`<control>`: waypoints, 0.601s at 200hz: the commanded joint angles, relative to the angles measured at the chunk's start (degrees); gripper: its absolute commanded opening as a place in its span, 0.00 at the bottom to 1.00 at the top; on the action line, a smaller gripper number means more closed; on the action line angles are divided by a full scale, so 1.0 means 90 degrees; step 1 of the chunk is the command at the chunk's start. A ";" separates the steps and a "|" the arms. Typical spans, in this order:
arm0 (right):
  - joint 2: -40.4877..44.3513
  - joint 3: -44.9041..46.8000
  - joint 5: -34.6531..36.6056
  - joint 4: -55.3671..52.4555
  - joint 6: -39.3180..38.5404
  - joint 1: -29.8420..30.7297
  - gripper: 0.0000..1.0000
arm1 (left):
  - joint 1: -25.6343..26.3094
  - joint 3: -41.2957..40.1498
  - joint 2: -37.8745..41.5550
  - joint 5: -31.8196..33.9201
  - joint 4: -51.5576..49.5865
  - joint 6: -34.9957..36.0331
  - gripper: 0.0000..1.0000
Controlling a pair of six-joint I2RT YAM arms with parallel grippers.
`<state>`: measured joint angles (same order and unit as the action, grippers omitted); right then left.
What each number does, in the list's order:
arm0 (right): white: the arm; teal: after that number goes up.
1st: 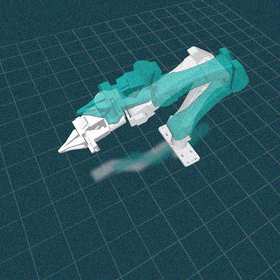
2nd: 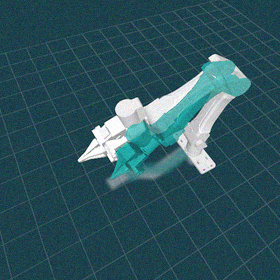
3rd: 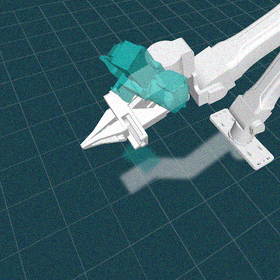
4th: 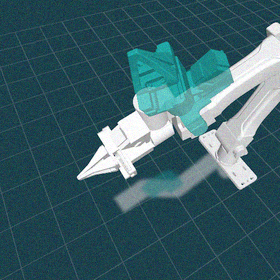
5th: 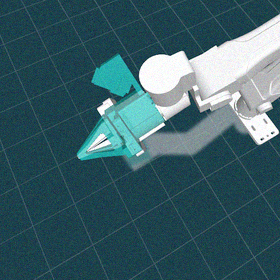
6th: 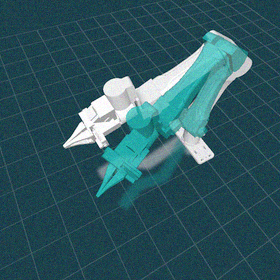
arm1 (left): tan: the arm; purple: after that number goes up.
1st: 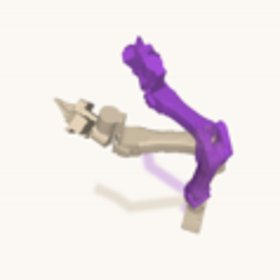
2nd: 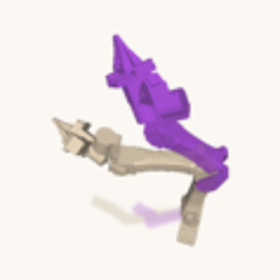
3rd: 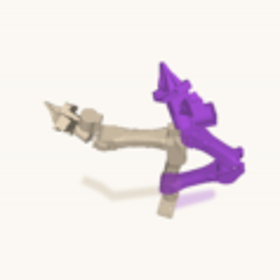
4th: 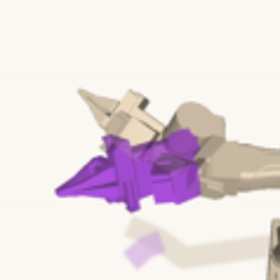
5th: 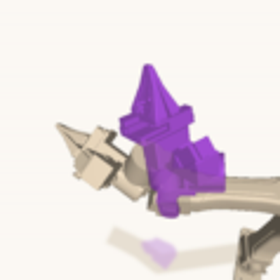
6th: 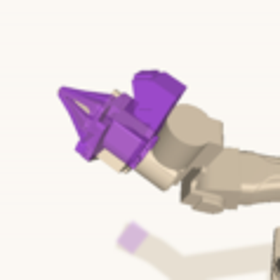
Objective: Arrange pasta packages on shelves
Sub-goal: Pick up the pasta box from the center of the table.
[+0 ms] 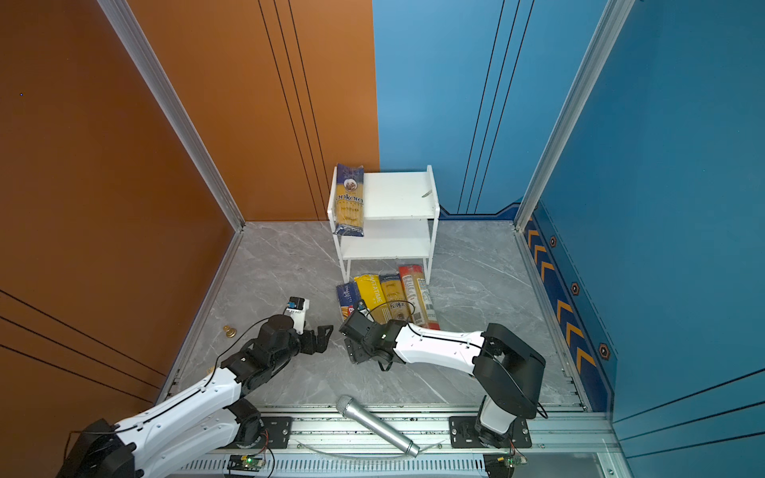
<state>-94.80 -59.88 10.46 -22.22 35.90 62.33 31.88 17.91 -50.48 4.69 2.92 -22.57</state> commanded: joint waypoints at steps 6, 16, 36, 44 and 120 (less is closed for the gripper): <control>-0.0266 -0.0255 -0.0143 0.0031 0.0044 0.0013 0.85 | -0.0083 -0.0137 0.0143 0.0076 -0.0139 -0.0098 0.98; -0.0348 -0.0280 -0.0164 0.0071 0.0035 0.0018 0.85 | -0.0086 -0.0154 0.0167 0.0066 -0.0139 -0.0112 0.98; -0.0539 -0.0363 -0.0179 0.0095 0.0016 0.0013 0.87 | -0.0095 -0.0179 0.0201 0.0053 -0.0136 -0.0139 0.98; -0.0618 -0.0410 -0.0180 0.0086 0.0005 0.0018 0.87 | -0.0111 -0.0188 0.0202 0.0063 -0.0129 -0.0139 0.98; -0.1177 -0.0602 -0.0102 0.0122 -0.0063 -0.0024 0.86 | -0.0124 -0.0193 0.0229 0.0086 -0.0159 -0.0188 0.98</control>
<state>-103.85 -63.96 9.06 -21.32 35.86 62.30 31.22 16.91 -49.15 4.69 2.70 -23.68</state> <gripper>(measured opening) 0.871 0.978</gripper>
